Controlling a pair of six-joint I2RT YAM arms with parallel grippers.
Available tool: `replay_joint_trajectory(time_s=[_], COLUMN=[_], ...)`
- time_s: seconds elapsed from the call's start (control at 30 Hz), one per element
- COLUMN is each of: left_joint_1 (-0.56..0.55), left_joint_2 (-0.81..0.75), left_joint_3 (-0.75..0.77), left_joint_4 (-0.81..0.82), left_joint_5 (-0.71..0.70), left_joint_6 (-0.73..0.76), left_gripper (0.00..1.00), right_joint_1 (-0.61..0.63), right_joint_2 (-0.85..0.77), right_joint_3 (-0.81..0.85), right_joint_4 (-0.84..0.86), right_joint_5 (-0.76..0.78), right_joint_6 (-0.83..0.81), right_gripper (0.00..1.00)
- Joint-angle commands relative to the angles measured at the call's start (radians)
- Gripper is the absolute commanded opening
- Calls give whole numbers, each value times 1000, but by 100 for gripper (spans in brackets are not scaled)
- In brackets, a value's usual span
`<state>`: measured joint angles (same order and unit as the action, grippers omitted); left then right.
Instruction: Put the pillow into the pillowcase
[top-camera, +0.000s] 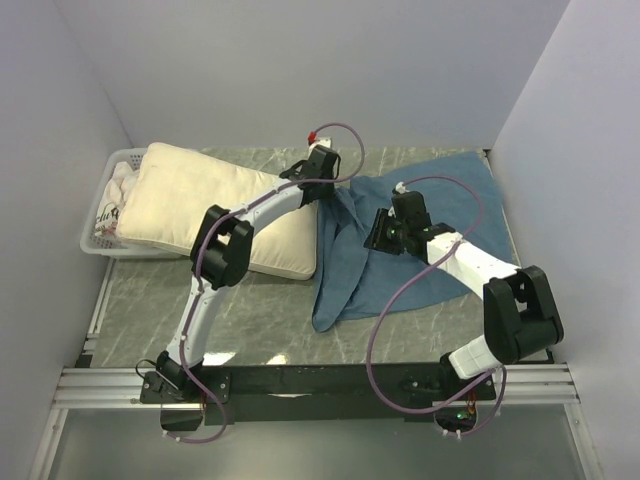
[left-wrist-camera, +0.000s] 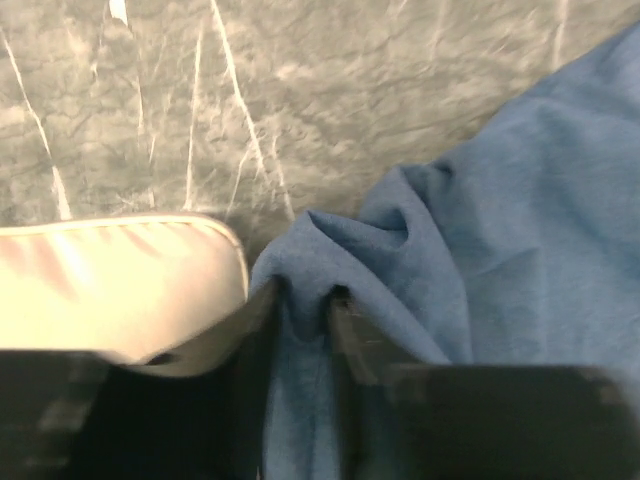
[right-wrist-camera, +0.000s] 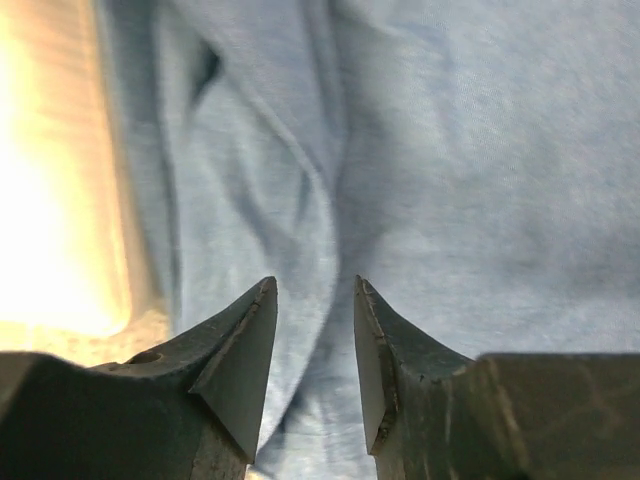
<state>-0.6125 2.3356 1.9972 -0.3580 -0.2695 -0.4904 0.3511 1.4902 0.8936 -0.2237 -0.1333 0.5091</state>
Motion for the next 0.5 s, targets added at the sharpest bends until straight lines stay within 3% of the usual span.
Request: replay_joint_trajectory(time_s=[0.0, 0.07, 0.27, 0.47], left_joint_1=[10, 11, 31, 39], left_joint_2=[7, -8, -62, -205], left_joint_3=[19, 3, 3, -58], left_joint_4=[17, 31, 7, -67], left_joint_5=[58, 61, 58, -57], left_joint_6=[13, 18, 26, 30], left_gripper=[41, 58, 83, 99], right_joint_1=[12, 20, 31, 31], right_joint_2=[-19, -2, 90, 133], right_joint_3=[5, 21, 91, 130], right_joint_4=[47, 55, 32, 18], right_joint_5=[-57, -78, -68, -46], right_joint_6=[14, 17, 6, -4], right_gripper=[45, 47, 50, 50])
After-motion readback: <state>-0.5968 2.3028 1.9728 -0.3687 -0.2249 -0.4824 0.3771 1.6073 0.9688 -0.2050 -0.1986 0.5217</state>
